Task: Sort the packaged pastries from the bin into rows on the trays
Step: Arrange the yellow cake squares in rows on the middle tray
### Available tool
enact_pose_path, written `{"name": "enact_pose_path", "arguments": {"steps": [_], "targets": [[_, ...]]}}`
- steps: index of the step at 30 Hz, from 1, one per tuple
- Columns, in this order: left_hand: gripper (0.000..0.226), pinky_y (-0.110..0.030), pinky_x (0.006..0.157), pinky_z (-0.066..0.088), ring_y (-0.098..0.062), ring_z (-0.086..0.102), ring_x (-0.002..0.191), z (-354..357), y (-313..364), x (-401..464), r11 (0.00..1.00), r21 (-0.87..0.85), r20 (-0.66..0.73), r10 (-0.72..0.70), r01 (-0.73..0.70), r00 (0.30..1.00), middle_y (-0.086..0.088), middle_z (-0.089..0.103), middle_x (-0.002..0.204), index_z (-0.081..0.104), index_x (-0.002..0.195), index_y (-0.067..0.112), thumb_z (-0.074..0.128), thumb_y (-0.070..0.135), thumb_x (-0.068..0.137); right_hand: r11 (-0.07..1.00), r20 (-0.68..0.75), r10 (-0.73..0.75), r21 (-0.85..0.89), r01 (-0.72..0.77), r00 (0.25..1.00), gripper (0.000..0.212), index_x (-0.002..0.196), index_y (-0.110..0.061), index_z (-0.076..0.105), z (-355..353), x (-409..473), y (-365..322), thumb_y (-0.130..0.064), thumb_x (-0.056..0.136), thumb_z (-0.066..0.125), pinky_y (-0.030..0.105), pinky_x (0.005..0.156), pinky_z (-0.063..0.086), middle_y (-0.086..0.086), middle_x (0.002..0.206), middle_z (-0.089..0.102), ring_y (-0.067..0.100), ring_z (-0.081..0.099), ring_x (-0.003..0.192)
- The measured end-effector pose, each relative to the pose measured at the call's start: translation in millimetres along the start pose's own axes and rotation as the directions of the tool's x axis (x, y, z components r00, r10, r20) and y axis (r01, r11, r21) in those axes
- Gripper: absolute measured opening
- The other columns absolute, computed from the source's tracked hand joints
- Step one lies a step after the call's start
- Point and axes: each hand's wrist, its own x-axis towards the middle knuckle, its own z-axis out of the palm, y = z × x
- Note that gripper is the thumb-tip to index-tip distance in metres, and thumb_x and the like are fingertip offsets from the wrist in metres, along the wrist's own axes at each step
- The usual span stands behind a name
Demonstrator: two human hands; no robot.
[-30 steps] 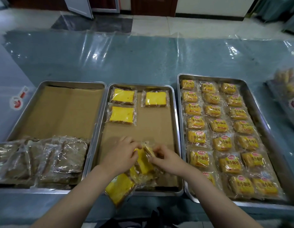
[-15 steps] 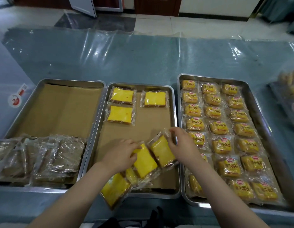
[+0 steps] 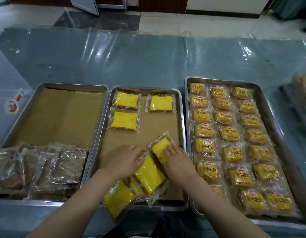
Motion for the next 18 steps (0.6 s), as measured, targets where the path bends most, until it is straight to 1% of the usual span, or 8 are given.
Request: {"name": "enact_pose_path", "arguments": {"steps": [3, 5, 6, 8, 10, 12, 15, 18], "targets": [[0.050, -0.022, 0.090, 0.038, -0.009, 0.046, 0.121, -4, -3, 7, 0.999, -0.018, 0.001, -0.040, 0.040, 0.999, 0.006, 0.049, 0.139, 0.041, 0.144, 0.027, 0.044, 0.047, 0.099, 0.998, 0.006, -0.053, -0.017, 0.053, 0.999, 0.055, 0.149, -0.012, 0.030, -4, 20, 7, -0.024, 0.097, 0.045, 0.040, 0.121, 0.006, 0.007, 0.159, 0.028, 0.026, 0.019, 0.148], [0.051, -0.025, 0.098, 0.036, -0.011, 0.042, 0.129, -6, -3, 12, 0.999, 0.011, -0.003, -0.040, 0.040, 0.999, 0.006, 0.046, 0.143, 0.040, 0.145, 0.027, 0.042, 0.050, 0.099, 0.995, 0.010, -0.098, -0.027, 0.098, 0.995, 0.056, 0.150, -0.012, 0.030, -11, 33, 11, -0.018, 0.096, 0.044, 0.041, 0.122, 0.002, 0.007, 0.159, 0.027, 0.027, 0.015, 0.149], [0.052, -0.028, 0.104, 0.034, -0.012, 0.036, 0.134, -7, -2, 15, 0.999, 0.034, 0.001, -0.036, 0.036, 0.999, 0.007, 0.042, 0.147, 0.039, 0.145, 0.028, 0.040, 0.052, 0.098, 0.992, 0.001, -0.117, -0.037, 0.117, 0.993, 0.056, 0.150, -0.012, 0.030, -13, 40, 13, -0.013, 0.095, 0.043, 0.041, 0.122, 0.000, 0.006, 0.159, 0.027, 0.026, 0.013, 0.149], [0.054, -0.036, 0.115, 0.024, -0.014, 0.019, 0.145, -8, 0, 23, 0.994, 0.101, -0.003, -0.034, 0.034, 0.999, 0.007, 0.028, 0.156, 0.035, 0.147, 0.030, 0.037, 0.054, 0.098, 0.989, -0.040, -0.142, -0.046, 0.140, 0.989, 0.056, 0.149, -0.013, 0.034, -14, 55, 16, -0.007, 0.093, 0.043, 0.041, 0.122, -0.004, 0.005, 0.158, 0.030, 0.025, 0.011, 0.150], [0.056, -0.042, 0.118, 0.015, -0.017, 0.005, 0.149, -12, 1, 31, 0.985, 0.161, -0.033, -0.064, 0.068, 0.997, 0.005, 0.016, 0.161, 0.030, 0.149, 0.031, 0.033, 0.054, 0.099, 0.991, -0.059, -0.133, -0.032, 0.132, 0.989, 0.055, 0.148, -0.014, 0.036, -13, 68, 17, -0.004, 0.094, 0.043, 0.041, 0.122, -0.005, 0.004, 0.158, 0.030, 0.023, 0.008, 0.150], [0.059, -0.045, 0.119, 0.010, -0.022, -0.003, 0.150, -17, -1, 41, 0.968, 0.215, -0.076, -0.116, 0.130, 0.990, 0.002, 0.007, 0.163, 0.023, 0.152, 0.030, 0.030, 0.055, 0.099, 0.995, -0.040, -0.098, 0.013, 0.099, 0.994, 0.057, 0.150, -0.013, 0.031, -16, 79, 17, -0.001, 0.095, 0.040, 0.040, 0.122, -0.004, 0.004, 0.160, 0.025, 0.021, 0.003, 0.151], [0.064, -0.047, 0.119, 0.006, -0.030, -0.004, 0.149, -22, -13, 54, 0.927, 0.314, -0.132, -0.173, 0.206, 0.976, -0.006, 0.000, 0.163, 0.013, 0.155, 0.028, 0.027, 0.056, 0.099, 0.994, -0.007, -0.048, 0.099, 0.048, 0.999, 0.064, 0.152, -0.009, 0.024, -21, 93, 16, 0.004, 0.091, 0.039, 0.040, 0.123, 0.000, 0.006, 0.160, 0.024, 0.020, 0.002, 0.151], [0.065, -0.047, 0.120, 0.007, -0.032, -0.003, 0.149, -23, -27, 63, 0.928, 0.280, -0.115, -0.221, 0.245, 0.968, -0.009, 0.001, 0.163, 0.014, 0.155, 0.026, 0.028, 0.057, 0.099, 0.985, -0.007, -0.019, 0.174, 0.020, 1.000, 0.063, 0.150, -0.007, 0.026, -20, 105, 15, 0.003, 0.090, 0.038, 0.041, 0.123, 0.001, 0.007, 0.160, 0.024, 0.021, 0.002, 0.151]]}}
